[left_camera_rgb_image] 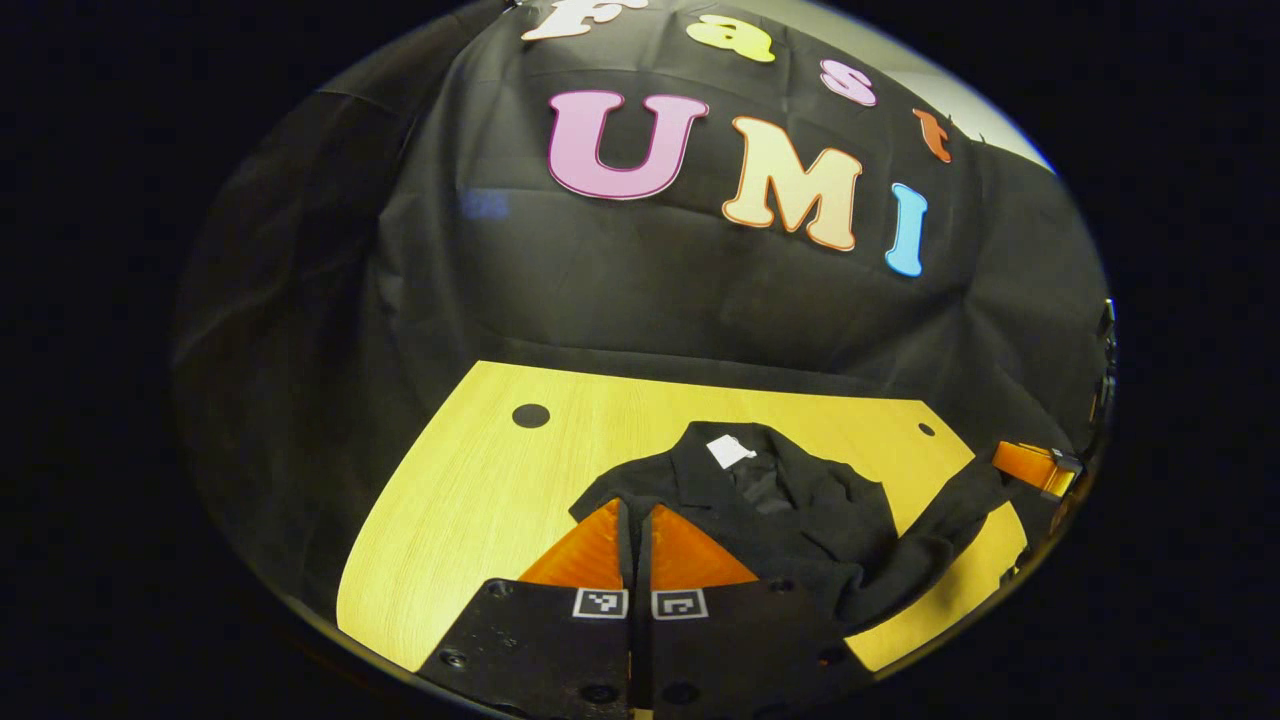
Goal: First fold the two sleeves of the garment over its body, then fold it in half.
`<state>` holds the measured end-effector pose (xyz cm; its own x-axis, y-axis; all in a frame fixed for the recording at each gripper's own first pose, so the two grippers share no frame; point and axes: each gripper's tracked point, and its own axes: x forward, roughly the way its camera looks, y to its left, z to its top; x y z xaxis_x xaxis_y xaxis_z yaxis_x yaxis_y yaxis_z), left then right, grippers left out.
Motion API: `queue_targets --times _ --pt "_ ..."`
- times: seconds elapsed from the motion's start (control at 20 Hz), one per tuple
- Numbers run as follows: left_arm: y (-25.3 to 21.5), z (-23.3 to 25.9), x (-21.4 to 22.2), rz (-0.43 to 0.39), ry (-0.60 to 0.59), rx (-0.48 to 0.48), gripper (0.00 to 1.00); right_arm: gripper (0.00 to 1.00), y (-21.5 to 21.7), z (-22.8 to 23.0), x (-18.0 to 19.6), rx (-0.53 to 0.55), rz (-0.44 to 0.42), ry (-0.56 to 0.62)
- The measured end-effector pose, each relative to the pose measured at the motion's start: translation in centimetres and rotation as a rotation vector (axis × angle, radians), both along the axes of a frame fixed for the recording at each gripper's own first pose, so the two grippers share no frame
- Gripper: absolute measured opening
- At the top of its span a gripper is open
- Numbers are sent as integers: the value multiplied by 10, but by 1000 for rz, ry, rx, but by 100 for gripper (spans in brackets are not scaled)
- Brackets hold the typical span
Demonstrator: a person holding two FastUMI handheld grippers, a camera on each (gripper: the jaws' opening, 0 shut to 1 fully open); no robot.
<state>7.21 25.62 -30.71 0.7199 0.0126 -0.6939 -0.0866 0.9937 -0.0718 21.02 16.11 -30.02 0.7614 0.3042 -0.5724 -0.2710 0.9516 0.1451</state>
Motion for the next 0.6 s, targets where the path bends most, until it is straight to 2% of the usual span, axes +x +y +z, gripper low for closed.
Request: queue_targets --times 0.2,0.3,0.35,0.45,0.5,0.6 --pt "10 -35 31 -33 46 39 0 2 3 -28 41 -64 -41 25" --pt "28 -44 43 12 50 124 0 3 -9 -34 52 -159 -109 -1" --pt "34 -34 48 29 7 167 33 27 -17 -25 61 -202 -154 -61" --pt "28 20 71 30 -188 197 100 73 -18 12 57 -224 -178 -177" --pt "19 50 83 17 -281 205 92 96 -12 33 49 -217 -158 -230" --pt "2 111 84 5 -426 219 94 99 -9 68 29 -211 -120 -335"
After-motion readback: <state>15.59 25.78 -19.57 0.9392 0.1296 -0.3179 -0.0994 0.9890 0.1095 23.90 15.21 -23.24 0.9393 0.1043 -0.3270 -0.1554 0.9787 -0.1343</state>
